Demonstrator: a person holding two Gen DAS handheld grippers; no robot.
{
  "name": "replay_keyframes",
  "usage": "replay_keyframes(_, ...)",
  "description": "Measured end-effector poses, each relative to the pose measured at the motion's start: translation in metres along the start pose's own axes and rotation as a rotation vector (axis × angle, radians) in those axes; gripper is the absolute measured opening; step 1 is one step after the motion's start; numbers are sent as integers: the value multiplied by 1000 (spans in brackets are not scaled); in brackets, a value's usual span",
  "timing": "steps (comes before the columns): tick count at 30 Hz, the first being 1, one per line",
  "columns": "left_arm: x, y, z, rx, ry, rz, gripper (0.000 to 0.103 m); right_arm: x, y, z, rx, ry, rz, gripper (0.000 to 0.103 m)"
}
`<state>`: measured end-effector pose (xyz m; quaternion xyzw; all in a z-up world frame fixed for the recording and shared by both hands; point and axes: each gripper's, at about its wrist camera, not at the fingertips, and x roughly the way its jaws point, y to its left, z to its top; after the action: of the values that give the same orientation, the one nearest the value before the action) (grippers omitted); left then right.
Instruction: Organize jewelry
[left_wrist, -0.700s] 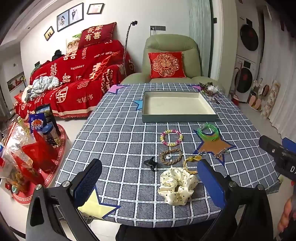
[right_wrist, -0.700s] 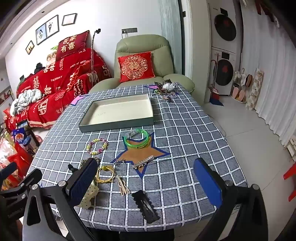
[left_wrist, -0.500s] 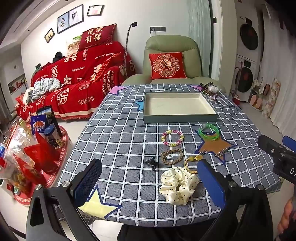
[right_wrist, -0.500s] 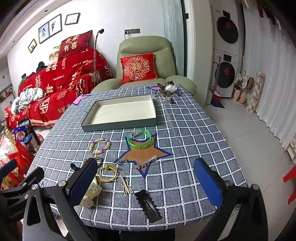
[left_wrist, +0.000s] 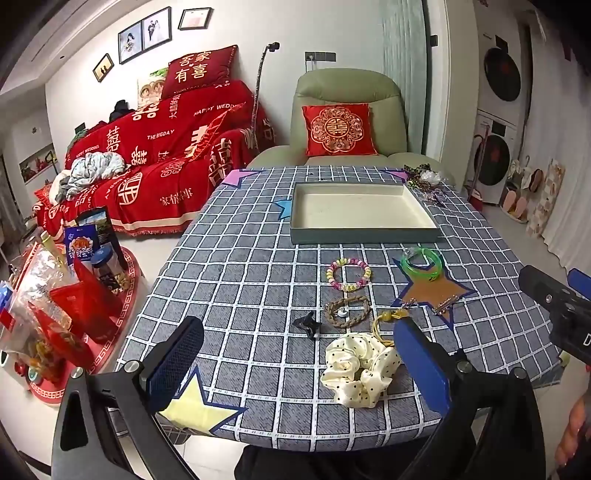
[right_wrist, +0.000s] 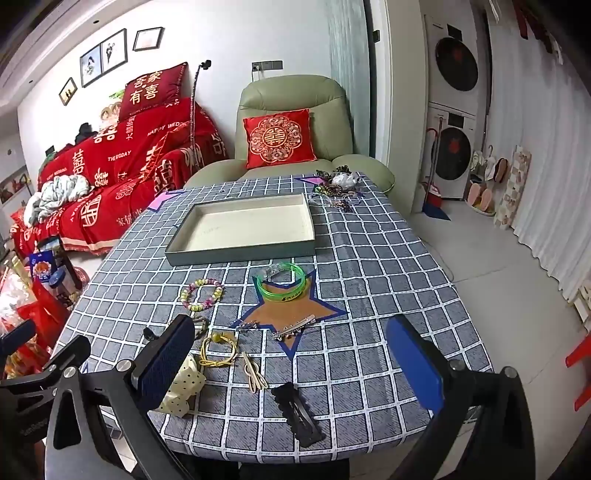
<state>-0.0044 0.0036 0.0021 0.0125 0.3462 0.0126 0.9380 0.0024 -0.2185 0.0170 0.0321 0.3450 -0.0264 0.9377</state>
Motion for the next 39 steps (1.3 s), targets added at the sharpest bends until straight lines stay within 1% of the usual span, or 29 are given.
replay_keyframes(17,3,1,-1,-11,11,17,103,1,2,3,-1,3,6,103)
replay_keyframes(39,6,2,-2,-12,18,16,103,4,2,0,-1,10,4,103)
